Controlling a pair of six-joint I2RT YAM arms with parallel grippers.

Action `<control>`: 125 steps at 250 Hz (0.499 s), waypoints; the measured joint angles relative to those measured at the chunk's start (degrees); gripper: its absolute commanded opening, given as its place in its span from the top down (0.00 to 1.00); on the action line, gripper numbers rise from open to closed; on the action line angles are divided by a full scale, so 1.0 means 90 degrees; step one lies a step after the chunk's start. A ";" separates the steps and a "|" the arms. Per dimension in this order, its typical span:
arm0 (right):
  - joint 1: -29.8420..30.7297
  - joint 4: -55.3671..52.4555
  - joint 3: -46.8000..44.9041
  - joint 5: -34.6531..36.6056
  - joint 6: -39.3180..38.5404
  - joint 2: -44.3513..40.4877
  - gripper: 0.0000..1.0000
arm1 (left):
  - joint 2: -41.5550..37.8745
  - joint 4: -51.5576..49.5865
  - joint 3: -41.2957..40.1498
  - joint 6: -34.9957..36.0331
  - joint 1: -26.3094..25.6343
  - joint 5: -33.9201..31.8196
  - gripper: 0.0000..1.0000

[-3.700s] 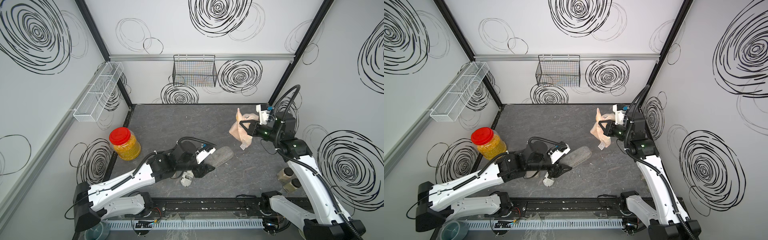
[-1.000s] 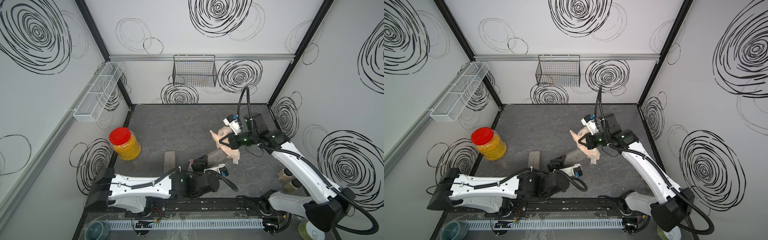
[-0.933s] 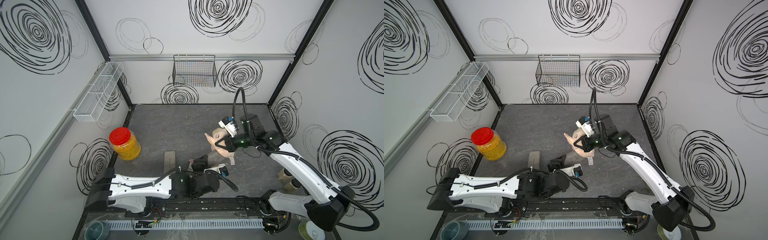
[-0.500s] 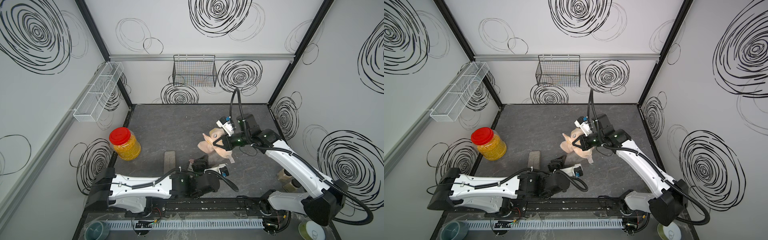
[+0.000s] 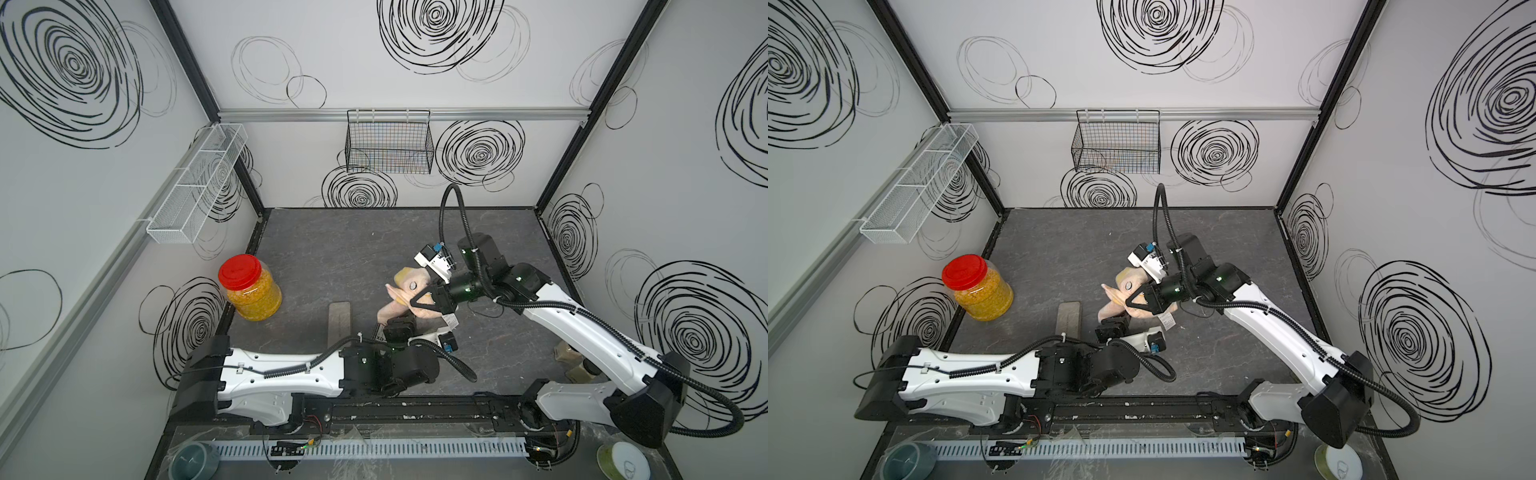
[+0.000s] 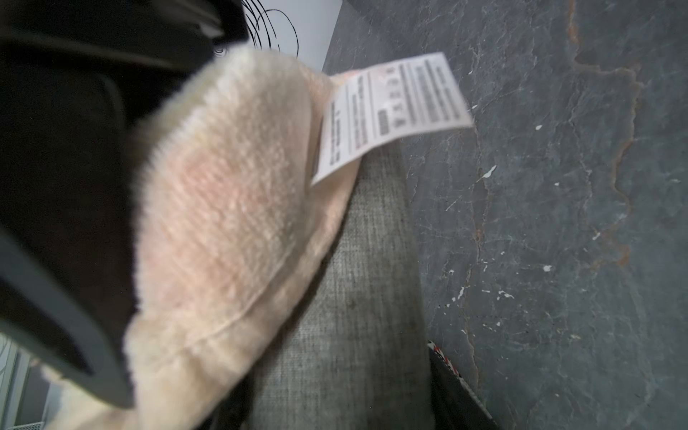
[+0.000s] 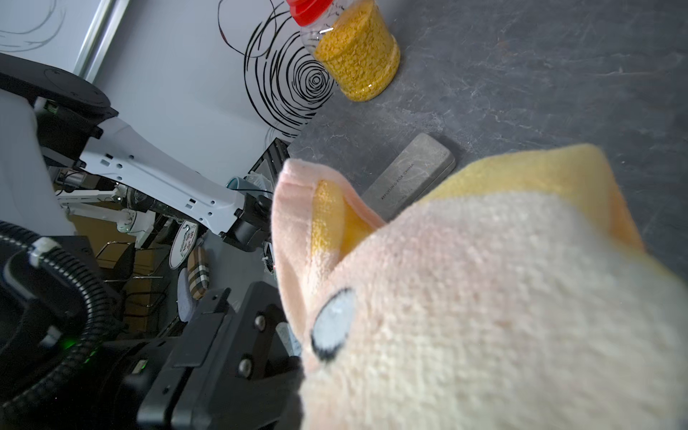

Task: Wipe the eyeglass case
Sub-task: Wipe the dirt from the eyeglass case.

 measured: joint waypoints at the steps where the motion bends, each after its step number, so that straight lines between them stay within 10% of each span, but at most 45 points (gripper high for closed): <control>1: -0.0007 -0.0002 0.0000 0.0010 0.0002 0.0007 0.97 | 0.0000 0.0000 0.0000 0.0000 0.0000 0.0000 0.44; 75: -0.1722 -0.0602 -0.0221 0.1132 0.0015 -0.0503 0.96 | 0.0000 0.0024 -0.0053 -0.0010 -0.0007 0.0039 0.44; 125: -0.1178 -0.0359 -0.0236 0.0707 0.0066 -0.0884 0.95 | 0.0024 0.0197 -0.0066 -0.0012 0.0010 0.0041 0.44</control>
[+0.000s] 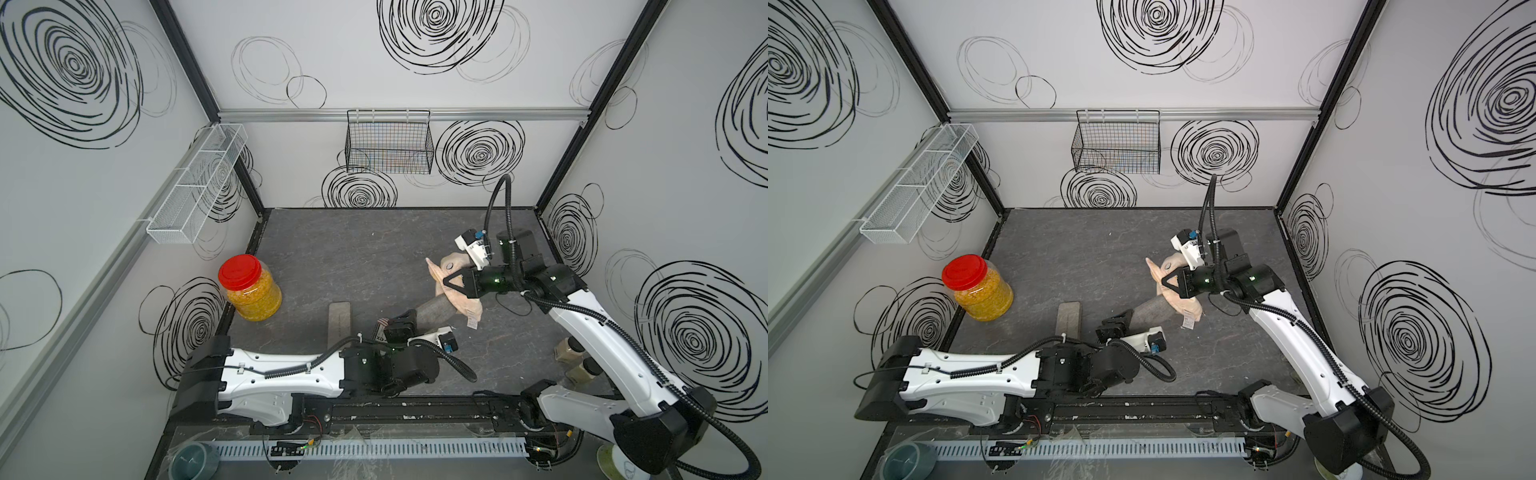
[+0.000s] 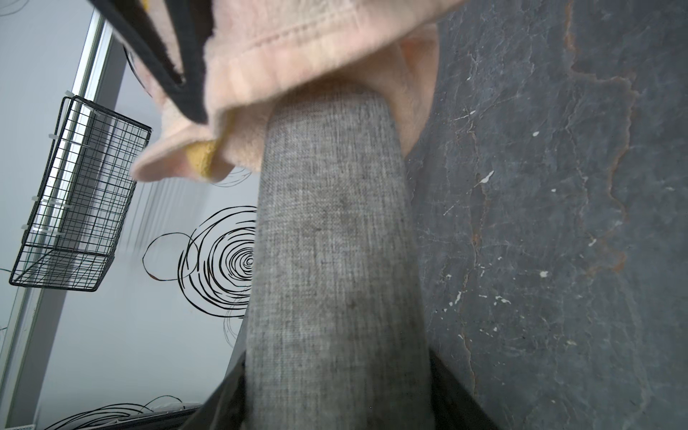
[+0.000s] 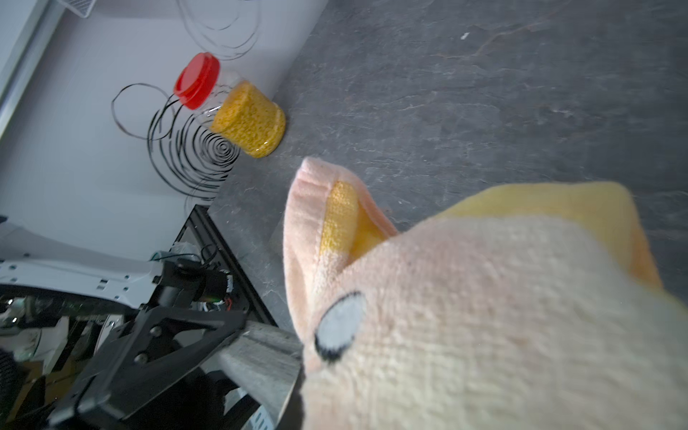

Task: Wipe the eyeglass case
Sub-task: Wipe the dirt from the eyeglass case.

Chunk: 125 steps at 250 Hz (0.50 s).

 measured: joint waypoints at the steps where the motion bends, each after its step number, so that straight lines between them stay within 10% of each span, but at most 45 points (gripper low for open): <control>1: 0.0024 0.0015 0.0000 -0.0007 0.0002 0.0002 0.95 | 0.0002 0.0000 0.0000 0.0000 0.0000 0.0000 0.44; 63: 0.1115 0.0617 0.0000 -0.0495 0.0182 0.0685 0.96 | 0.0131 0.0034 0.0000 -0.0012 0.0005 0.0002 0.44; 125: 0.0146 0.0083 -0.0170 0.0573 0.0124 0.0313 0.97 | 0.0121 0.0044 -0.0085 -0.0039 0.0005 0.0046 0.44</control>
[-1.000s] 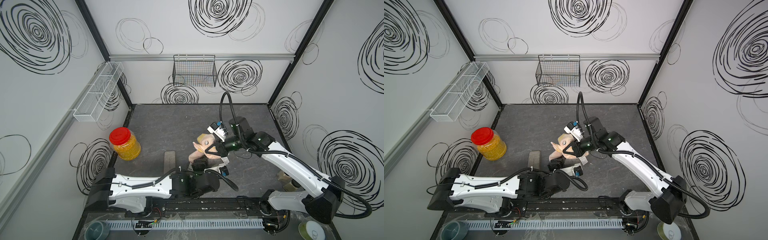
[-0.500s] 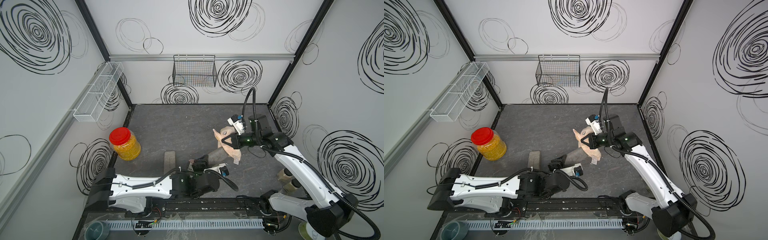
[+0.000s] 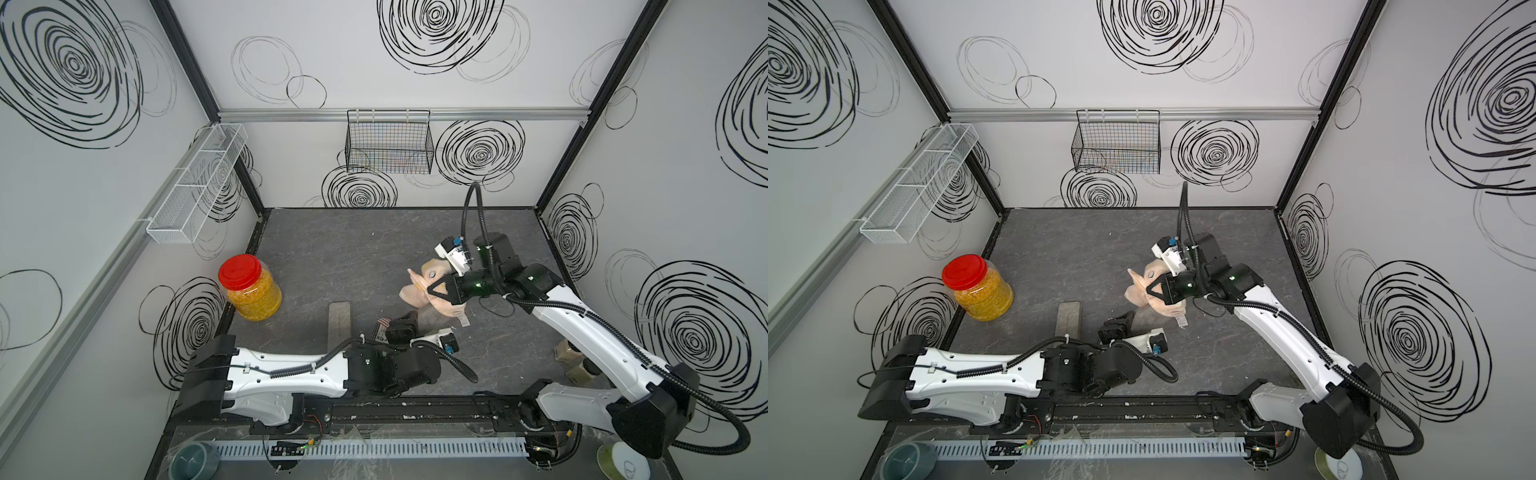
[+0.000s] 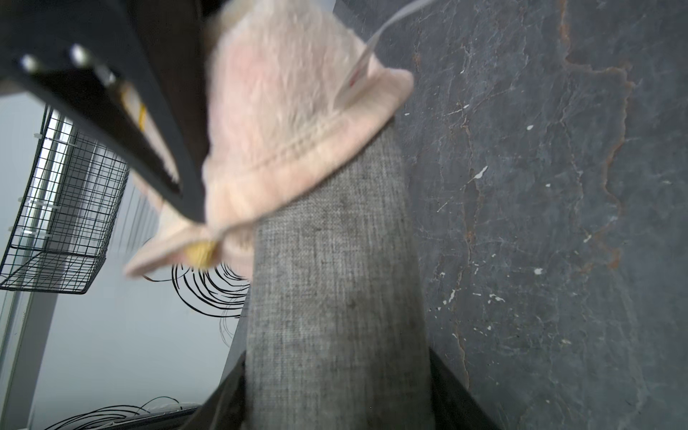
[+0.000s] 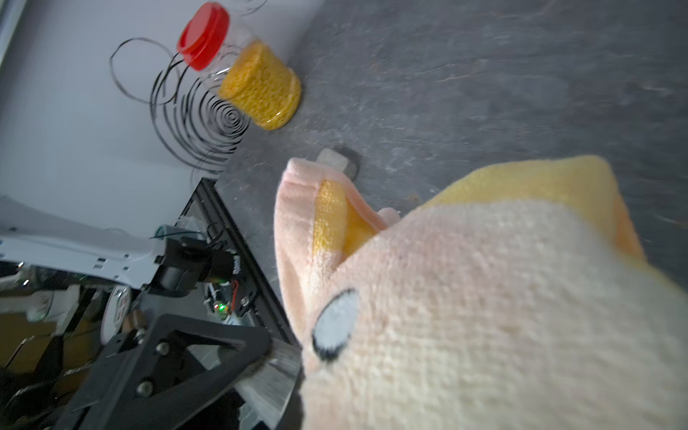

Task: Wipe the eyeglass case
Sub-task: Wipe the dirt from the eyeglass case, then place the eyeglass case at the center of the board.

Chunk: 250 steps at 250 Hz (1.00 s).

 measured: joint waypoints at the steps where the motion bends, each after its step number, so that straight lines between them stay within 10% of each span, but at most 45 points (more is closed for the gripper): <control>1: -0.0019 -0.0010 -0.0002 0.0017 -0.0002 -0.0010 0.97 | 0.0000 0.0002 -0.0002 0.0000 0.0002 0.0002 0.44; 124: 0.0852 0.0546 -0.0007 -0.0471 0.0231 0.0510 0.99 | 0.0049 0.0153 -0.0015 -0.0029 0.0061 0.0121 0.43; 202: -0.1758 -0.0143 -0.1319 0.0731 0.0391 -0.0597 0.99 | 0.0078 0.0090 -0.0012 -0.0381 0.0236 0.0578 0.43; 250: -0.2103 -0.0019 -0.2004 0.1477 0.0716 -0.1831 0.98 | 0.0491 0.0083 0.0182 -0.1180 0.0549 0.1173 0.43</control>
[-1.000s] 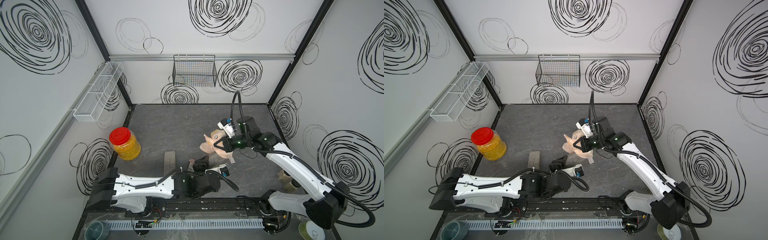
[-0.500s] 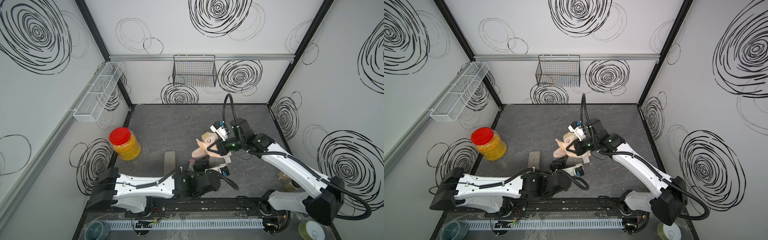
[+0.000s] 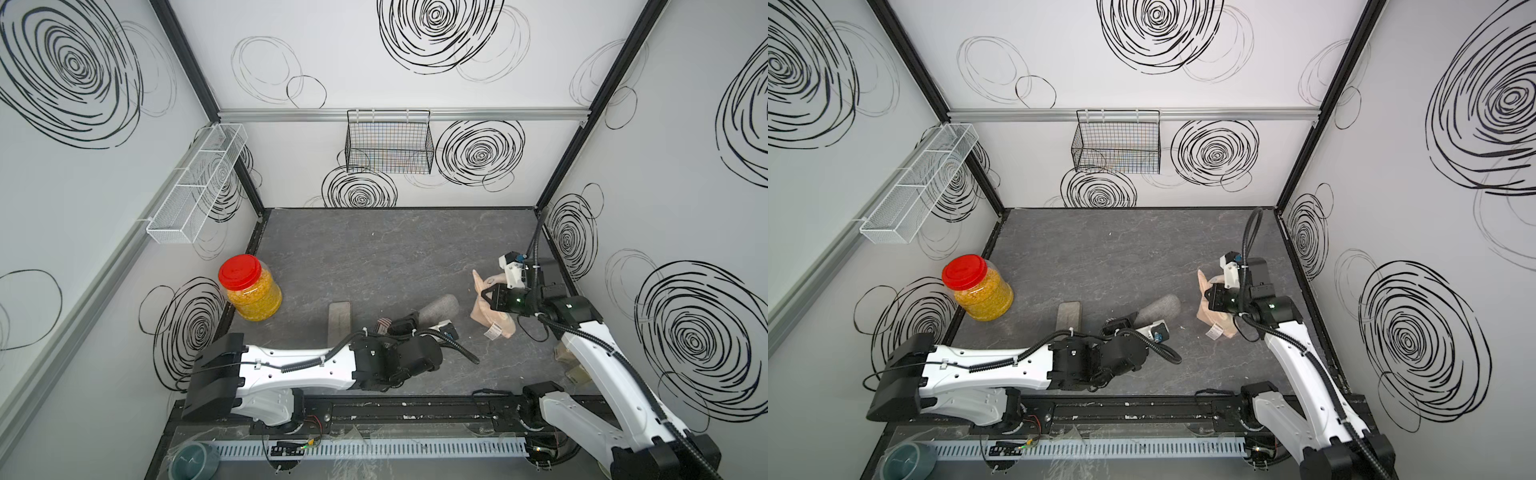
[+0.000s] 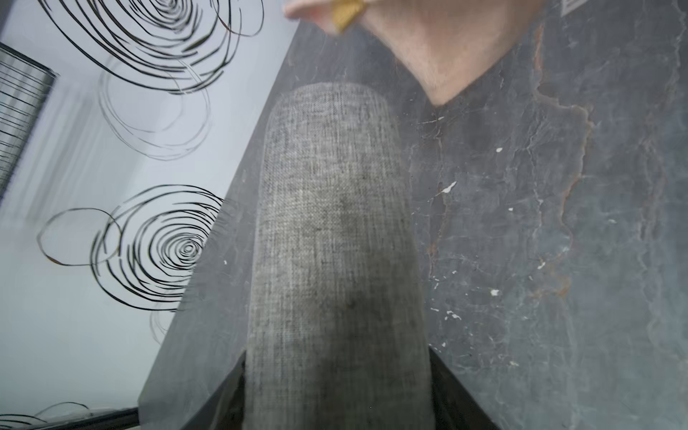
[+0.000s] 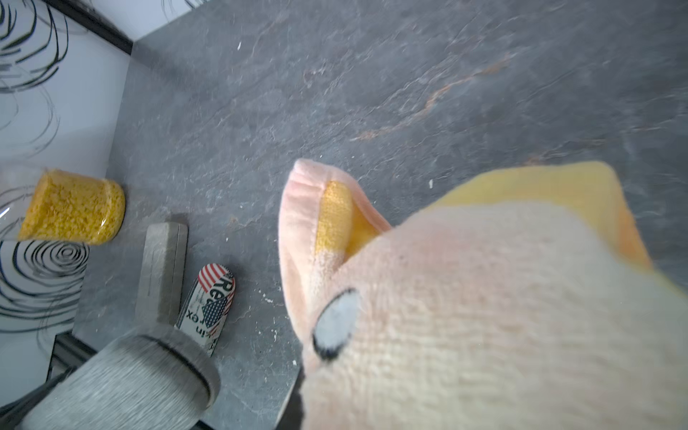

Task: Wipe the eyeglass case
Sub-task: Place the eyeglass case at the center of the board.

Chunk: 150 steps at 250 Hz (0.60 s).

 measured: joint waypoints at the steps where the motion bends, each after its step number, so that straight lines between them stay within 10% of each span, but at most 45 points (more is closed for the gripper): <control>1: -0.0002 0.0007 -0.0010 0.0027 0.0012 -0.0027 0.98 | 0.0017 -0.0002 0.0010 -0.0032 0.0010 0.0024 0.43; 150: -0.0061 0.0935 -0.1066 -0.0187 0.0566 -0.0085 0.97 | 0.2363 0.0797 0.0500 -0.3679 0.1435 0.2754 0.42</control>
